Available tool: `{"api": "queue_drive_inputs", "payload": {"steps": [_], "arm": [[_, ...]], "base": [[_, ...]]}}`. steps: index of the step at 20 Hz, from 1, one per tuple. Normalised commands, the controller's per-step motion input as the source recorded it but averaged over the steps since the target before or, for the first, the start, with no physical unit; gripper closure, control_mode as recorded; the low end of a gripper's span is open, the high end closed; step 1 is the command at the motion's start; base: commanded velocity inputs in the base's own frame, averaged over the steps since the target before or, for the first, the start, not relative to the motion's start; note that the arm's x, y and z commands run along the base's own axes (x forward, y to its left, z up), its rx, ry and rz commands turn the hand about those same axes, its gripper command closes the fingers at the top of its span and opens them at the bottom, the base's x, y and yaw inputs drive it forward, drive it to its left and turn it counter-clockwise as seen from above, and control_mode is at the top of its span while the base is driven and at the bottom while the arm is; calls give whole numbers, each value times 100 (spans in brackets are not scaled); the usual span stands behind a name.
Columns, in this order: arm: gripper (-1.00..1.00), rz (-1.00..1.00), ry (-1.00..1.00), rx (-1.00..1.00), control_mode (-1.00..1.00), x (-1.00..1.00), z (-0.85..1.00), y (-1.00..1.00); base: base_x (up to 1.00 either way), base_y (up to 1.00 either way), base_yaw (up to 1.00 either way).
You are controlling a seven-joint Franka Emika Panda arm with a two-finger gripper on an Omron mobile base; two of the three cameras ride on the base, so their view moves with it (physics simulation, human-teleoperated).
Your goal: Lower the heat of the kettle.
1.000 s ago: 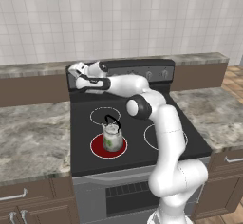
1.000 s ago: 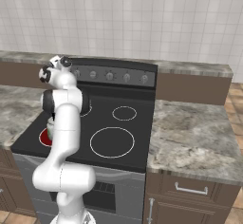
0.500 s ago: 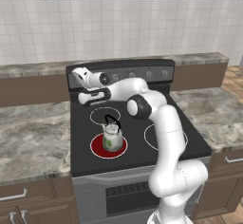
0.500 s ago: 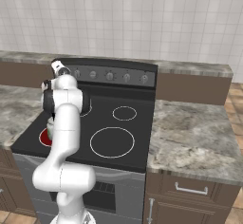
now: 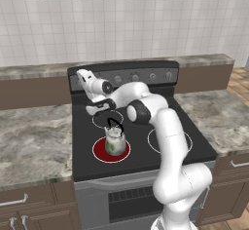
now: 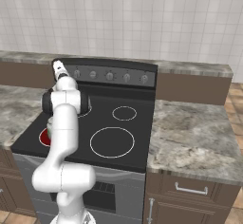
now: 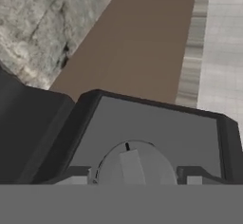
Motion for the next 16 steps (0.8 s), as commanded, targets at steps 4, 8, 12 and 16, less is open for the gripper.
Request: {"api": "queue_drive_inputs", "payload": {"steps": [4,8,12,16], "arm": [[100,-12,18,19,-100,0,15,0],[100,-13,17,19,-100,0,10,0],[100,-13,19,19,-100,0,7,0],[100,-13,19,20,-100,0,4,0]], "base": [[0,0,0],[0,0,0],[0,0,0],[0,0,0]]}}
